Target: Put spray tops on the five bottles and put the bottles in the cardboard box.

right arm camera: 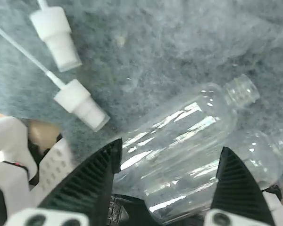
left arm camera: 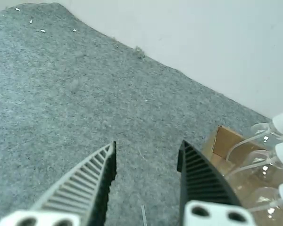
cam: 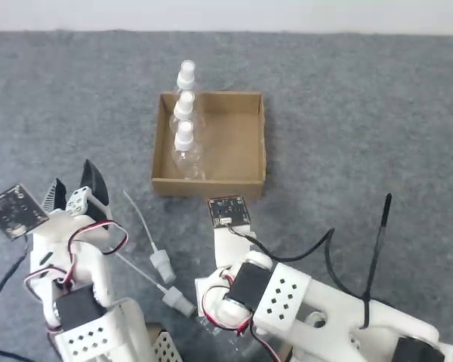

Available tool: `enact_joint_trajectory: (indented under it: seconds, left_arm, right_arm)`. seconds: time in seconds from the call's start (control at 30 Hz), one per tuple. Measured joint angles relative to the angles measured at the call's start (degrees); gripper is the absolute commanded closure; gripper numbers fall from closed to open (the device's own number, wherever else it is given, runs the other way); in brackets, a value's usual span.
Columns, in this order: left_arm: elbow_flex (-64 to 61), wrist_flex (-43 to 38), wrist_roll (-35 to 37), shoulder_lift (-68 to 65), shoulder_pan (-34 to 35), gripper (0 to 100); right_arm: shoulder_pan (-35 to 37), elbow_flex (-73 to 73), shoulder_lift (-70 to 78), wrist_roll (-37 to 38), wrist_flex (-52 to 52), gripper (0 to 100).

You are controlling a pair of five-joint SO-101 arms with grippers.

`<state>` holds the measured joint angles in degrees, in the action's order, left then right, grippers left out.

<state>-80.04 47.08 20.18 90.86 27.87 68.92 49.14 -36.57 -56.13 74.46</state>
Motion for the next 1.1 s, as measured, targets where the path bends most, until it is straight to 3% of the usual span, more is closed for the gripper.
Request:
enact_joint_trajectory:
  seconds: [0.37,0.67,0.9,1.1]
  left_arm:
    - [0.00,0.00,0.00,0.00,0.00,80]
    - [0.00,0.00,0.00,0.00,0.00,80]
    - [0.00,0.00,0.00,0.00,0.00,80]
    - [0.00,0.00,0.00,0.00,0.00,80]
  right_arm:
    - [-0.09,13.19,0.35,0.00,-17.14,73.1]
    - [0.00,13.45,0.35,0.00,-18.29,73.1]
    - [-7.65,13.45,0.53,3.87,-20.40,73.4]
    - [-9.32,13.98,0.53,8.00,-20.40,73.5]
